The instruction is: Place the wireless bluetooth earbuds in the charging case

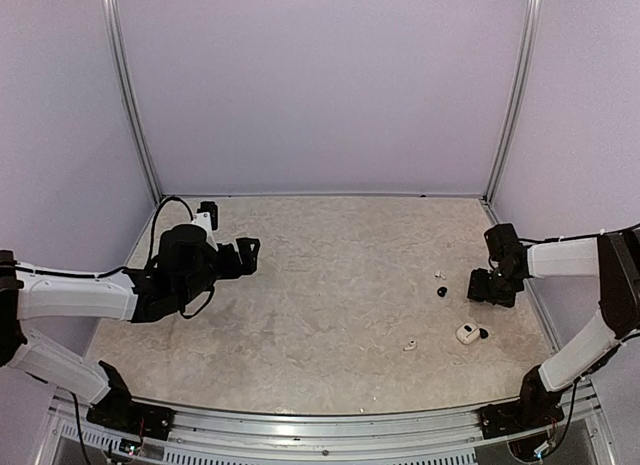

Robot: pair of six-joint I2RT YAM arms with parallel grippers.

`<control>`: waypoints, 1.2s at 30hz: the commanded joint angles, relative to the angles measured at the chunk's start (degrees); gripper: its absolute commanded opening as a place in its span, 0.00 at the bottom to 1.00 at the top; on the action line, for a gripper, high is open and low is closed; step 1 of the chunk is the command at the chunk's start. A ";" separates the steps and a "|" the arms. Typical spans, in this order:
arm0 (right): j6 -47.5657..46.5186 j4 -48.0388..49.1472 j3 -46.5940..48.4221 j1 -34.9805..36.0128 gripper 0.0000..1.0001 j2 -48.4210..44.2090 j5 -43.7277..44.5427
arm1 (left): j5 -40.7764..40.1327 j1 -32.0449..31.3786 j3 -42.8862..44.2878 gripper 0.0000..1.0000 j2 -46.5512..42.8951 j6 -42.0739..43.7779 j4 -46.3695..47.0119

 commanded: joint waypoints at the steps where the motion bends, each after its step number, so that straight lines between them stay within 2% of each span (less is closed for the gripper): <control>1: -0.19 3.50 0.18 -1.58 0.71 2.69 0.06 | -1.53 -0.35 1.50 0.99 1.11 -0.90 0.25; 5: -0.36 4.28 0.66 -1.85 0.66 4.00 -0.20 | -2.42 -0.35 1.78 0.99 1.64 -0.93 -0.44; 13: -1.65 3.87 1.23 -1.89 0.46 2.50 -1.21 | -2.59 -0.35 2.22 0.99 2.32 -0.57 -0.47; 19: -3.97 2.97 2.17 -1.37 0.33 -2.43 -5.56 | 2.05 -0.34 2.71 0.99 3.35 1.75 0.51; 21: -5.41 2.25 3.12 0.60 0.30 -5.04 -7.13 | 4.83 -0.35 1.60 0.99 2.72 3.46 2.83; 25: -8.17 -0.08 6.67 7.09 0.30 -9.45 -9.08 | 11.79 -0.34 0.01 0.99 0.93 8.36 6.75; 29: -11.64 0.64 9.66 14.33 0.32 -11.74 -18.06 | 19.21 -0.66 -1.35 0.99 -1.50 15.48 10.06; 34: -17.02 0.64 13.65 23.08 0.32 -12.12 -27.53 | 27.56 -3.24 -8.80 0.98 -6.85 28.75 20.51; 36: -18.33 -1.21 15.66 25.68 0.32 -11.25 -30.05 | 28.00 -6.34 -10.88 0.98 -8.73 35.43 21.29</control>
